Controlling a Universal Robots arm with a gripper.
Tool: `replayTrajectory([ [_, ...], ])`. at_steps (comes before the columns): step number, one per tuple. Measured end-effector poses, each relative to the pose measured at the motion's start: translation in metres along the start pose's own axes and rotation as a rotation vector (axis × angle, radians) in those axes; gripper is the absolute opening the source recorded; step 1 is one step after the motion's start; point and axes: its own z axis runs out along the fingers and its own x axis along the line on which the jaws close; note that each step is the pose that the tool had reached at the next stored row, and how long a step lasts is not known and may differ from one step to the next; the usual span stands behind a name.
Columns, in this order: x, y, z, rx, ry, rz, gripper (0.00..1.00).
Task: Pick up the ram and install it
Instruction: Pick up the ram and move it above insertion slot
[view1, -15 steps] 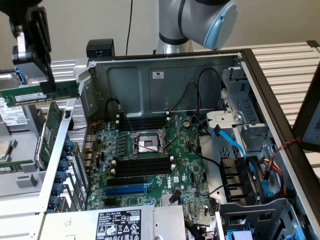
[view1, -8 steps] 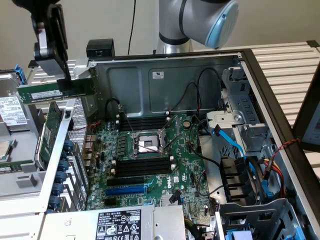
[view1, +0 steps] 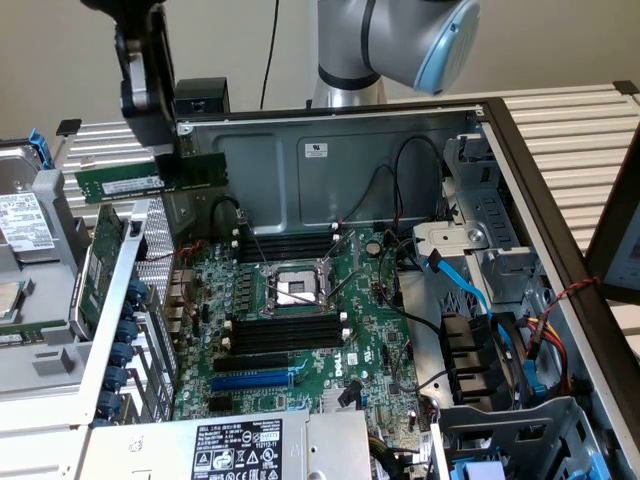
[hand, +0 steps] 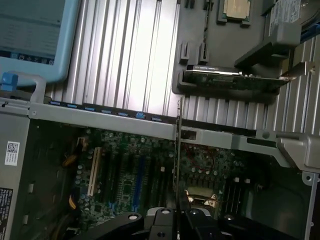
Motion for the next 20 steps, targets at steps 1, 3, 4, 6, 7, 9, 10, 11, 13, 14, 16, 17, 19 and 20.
replayTrajectory([
  [1,0.001,-0.0045,-0.0001,-0.0001,0.0,0.0,0.13],
  [3,0.002,-0.0134,-0.0002,-0.0001,-0.0001,-0.001,0.13],
  [4,0.002,-0.018,-0.0003,-0.0003,0.0,-0.001,0.13],
  [6,0.003,-0.0271,-0.0003,-0.0021,0.0,-0.001,0.13],
  [7,0.004,-0.0314,-0.0002,-0.0033,0.0007,-0.001,0.13],
  [9,0.005,-0.0404,0.0001,-0.0041,0.0043,-0.001,0.13],
  [10,0.005,-0.0449,0.0002,-0.0044,0.0074,-0.001,0.13],
  [11,0.006,-0.0498,0.0003,-0.0049,0.0115,-0.001,0.13],
  [13,0.005,-0.0589,0.0003,-0.0053,0.0176,-0.001,0.13],
  [14,0.005,-0.0634,0.0004,-0.0055,0.0201,-0.001,0.13],
  [16,0.002,-0.0723,0.0009,-0.0059,0.025,-0.001,0.13],
  [17,0.001,-0.0764,0.0011,-0.0062,0.0277,-0.001,0.13],
  [19,-0.003,-0.0845,0.0017,-0.0065,0.0323,-0.001,0.13],
  [20,-0.004,-0.0885,0.0019,-0.0066,0.034,-0.001,0.13],
])
